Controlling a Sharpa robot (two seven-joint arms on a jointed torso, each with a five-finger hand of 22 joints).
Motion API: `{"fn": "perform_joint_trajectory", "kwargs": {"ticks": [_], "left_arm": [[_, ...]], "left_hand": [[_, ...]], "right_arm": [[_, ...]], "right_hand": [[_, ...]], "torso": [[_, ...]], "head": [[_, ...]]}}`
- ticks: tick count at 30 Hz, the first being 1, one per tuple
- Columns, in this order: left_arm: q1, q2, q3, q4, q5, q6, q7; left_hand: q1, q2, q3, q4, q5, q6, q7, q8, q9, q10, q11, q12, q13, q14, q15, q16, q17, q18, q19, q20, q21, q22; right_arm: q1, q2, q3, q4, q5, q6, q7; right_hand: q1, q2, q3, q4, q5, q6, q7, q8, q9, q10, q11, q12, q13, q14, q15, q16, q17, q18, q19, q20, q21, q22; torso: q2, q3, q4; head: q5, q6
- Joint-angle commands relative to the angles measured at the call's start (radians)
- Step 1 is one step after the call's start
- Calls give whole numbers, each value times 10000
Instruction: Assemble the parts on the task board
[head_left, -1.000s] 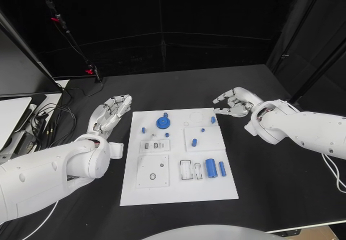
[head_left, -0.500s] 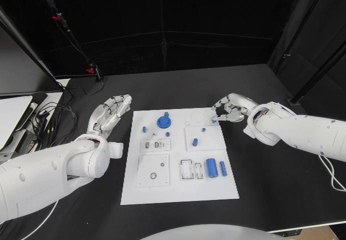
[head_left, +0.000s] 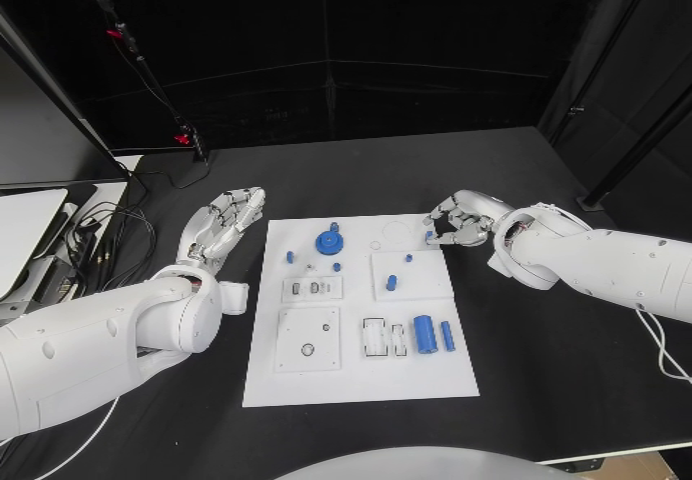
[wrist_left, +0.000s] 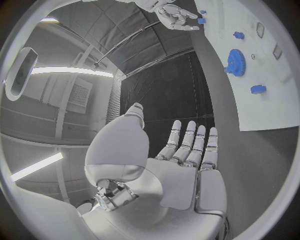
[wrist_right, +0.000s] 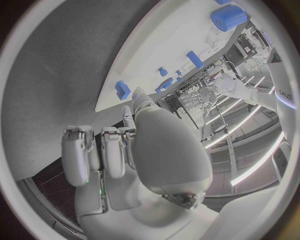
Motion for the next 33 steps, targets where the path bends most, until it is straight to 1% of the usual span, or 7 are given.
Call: {"fn": "perform_joint_trajectory", "kwargs": {"ticks": [1,6,9,16,22,26,33], "left_arm": [[14,-11,9,6,-22,108,2822],[14,-13,9,13,-22,120,2824],[14,-22,9,18,-22,115,2824],[14,-31,9,34,-22,115,2830],[14,-43,9,41,-22,109,2832],[14,-47,9,44,-22,109,2832],[14,-67,9,52,-22,94,2827]], "left_hand": [[14,74,57,-23,37,17,1503,36,-16,17,52,33,-17,-14,74,54,12,-137,-20,82,58,9],[14,73,56,-23,37,17,1503,36,-16,17,52,34,-17,-13,75,59,13,-137,-21,82,57,8],[15,72,54,-22,38,18,1504,36,-16,17,53,35,-17,-12,76,66,13,-138,-16,83,62,15],[15,72,54,-22,38,18,1504,36,-16,17,53,35,-17,-12,76,66,13,-138,-16,83,62,15],[15,72,54,-22,38,18,1504,36,-16,17,53,35,-17,-12,76,66,13,-138,-16,83,62,15],[15,72,54,-22,38,18,1504,36,-16,17,53,35,-17,-12,76,66,13,-138,-16,83,62,15],[15,72,54,-22,38,18,1504,36,-16,17,53,35,-17,-12,76,66,13,-138,-16,83,62,15]], "right_arm": [[10,51,4,-25,-223,178,-284],[9,97,5,-57,-254,172,-371],[9,117,5,-80,-263,232,-479],[7,119,5,-100,-269,360,-654],[7,131,5,-77,-270,416,-713],[6,144,5,-82,-270,406,-711],[6,175,5,-79,-271,422,-737]], "right_hand": [[111,24,67,-15,56,85,8,-36,-9,1076,-34,25,2633,1040,12,25,2633,-75,1041,19,31,2634],[143,23,76,-26,55,110,12,-32,-8,1076,-31,25,2633,1040,13,25,2633,-75,1041,18,31,2634],[160,26,83,-32,54,122,13,-30,-7,1076,-30,25,2633,1040,14,25,2633,-75,1041,18,31,2634],[187,44,97,-36,50,149,28,-26,-6,1076,-23,25,2633,1040,15,25,2633,-75,1041,17,31,2634],[199,75,106,-15,36,280,46,13,8,1076,-3,25,2633,1040,27,25,2633,-75,1041,22,31,2634],[201,84,107,-5,36,350,43,34,15,1076,0,25,2633,1040,31,25,2633,-75,1041,25,31,2634],[196,111,109,20,41,499,50,75,28,1076,10,25,2633,1040,39,25,2633,-75,1041,31,31,2634]], "torso": [[1,12,16],[0,9,24],[2,0,3],[-1,-2,9],[-2,14,20],[-2,15,25],[-5,-3,2]], "head": [[-6,0],[15,-15],[30,-26],[26,-59],[49,-55],[61,-59],[78,-60]]}}
